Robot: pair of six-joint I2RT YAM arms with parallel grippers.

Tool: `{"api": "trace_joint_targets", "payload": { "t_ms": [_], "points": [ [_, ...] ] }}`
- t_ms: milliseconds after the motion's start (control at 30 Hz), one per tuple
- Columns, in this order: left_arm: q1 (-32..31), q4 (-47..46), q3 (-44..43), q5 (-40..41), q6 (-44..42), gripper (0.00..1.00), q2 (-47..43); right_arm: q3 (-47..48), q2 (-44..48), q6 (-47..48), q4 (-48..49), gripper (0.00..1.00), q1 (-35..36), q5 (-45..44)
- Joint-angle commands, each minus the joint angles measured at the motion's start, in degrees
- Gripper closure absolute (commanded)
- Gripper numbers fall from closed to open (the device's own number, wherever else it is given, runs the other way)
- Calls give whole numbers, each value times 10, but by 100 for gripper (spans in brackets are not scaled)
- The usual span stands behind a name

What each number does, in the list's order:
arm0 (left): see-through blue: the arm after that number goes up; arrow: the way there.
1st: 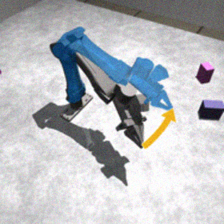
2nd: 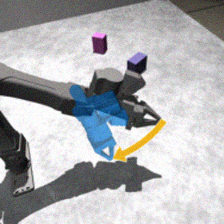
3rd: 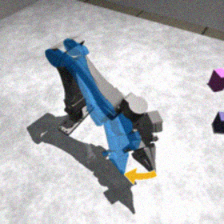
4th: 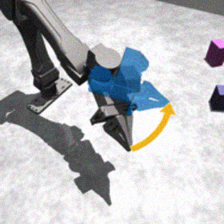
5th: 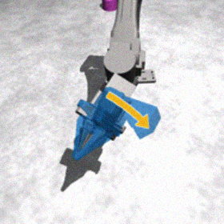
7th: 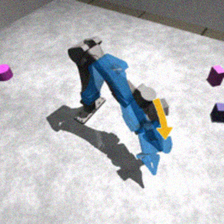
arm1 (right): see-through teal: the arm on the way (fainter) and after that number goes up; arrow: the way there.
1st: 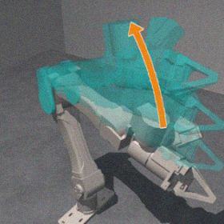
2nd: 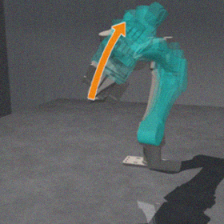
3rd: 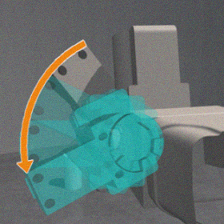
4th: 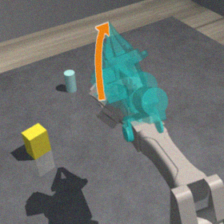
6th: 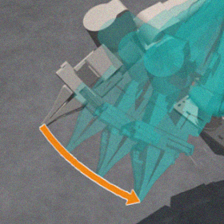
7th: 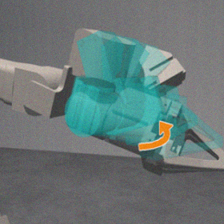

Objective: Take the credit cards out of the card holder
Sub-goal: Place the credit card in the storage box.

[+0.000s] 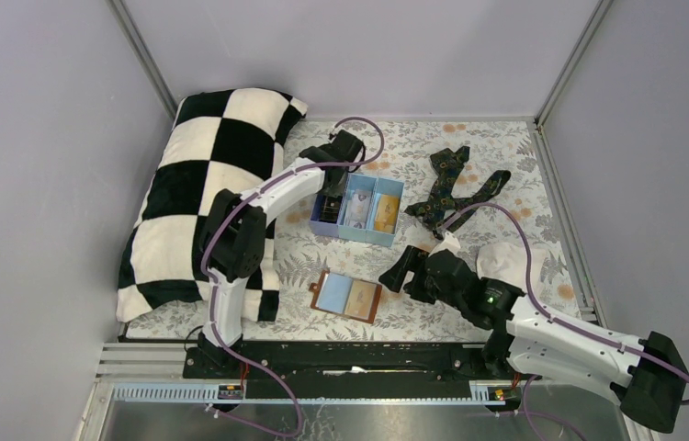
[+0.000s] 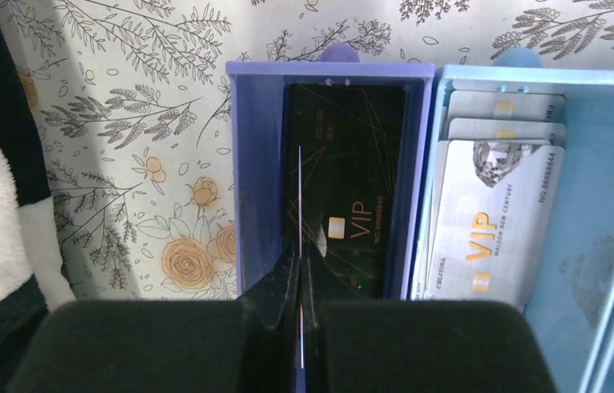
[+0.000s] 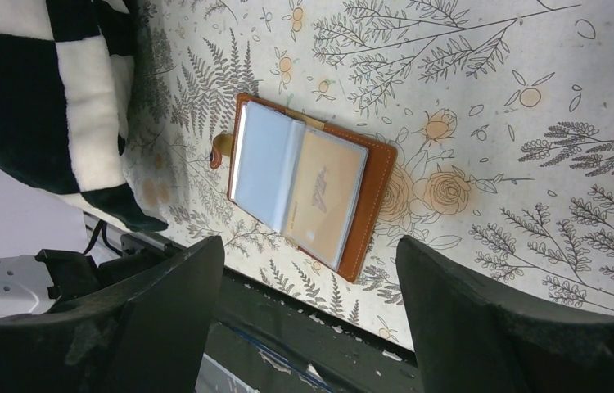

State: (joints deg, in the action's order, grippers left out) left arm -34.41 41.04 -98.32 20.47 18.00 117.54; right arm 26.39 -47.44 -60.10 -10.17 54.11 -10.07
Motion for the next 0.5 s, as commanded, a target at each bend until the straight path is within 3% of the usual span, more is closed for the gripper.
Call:
{"api": "trace_joint_targets", "payload": {
  "t_ms": [0, 67, 367, 467],
  "points": [
    [-4, -6, -38, 35, -3, 100, 18, -2, 19, -10, -8, 16, 3, -28],
    [-4, -4, -43, 31, -2, 100, 22, -2, 22, -9, -13, 16, 3, -29],
    [-5, -4, -54, -45, 12, 63, -5, 12, 18, -4, -22, 15, 3, -31],
    [-10, -5, -50, -64, 18, 58, -44, 15, 17, -2, -22, 15, 3, -31]
  ]
}}
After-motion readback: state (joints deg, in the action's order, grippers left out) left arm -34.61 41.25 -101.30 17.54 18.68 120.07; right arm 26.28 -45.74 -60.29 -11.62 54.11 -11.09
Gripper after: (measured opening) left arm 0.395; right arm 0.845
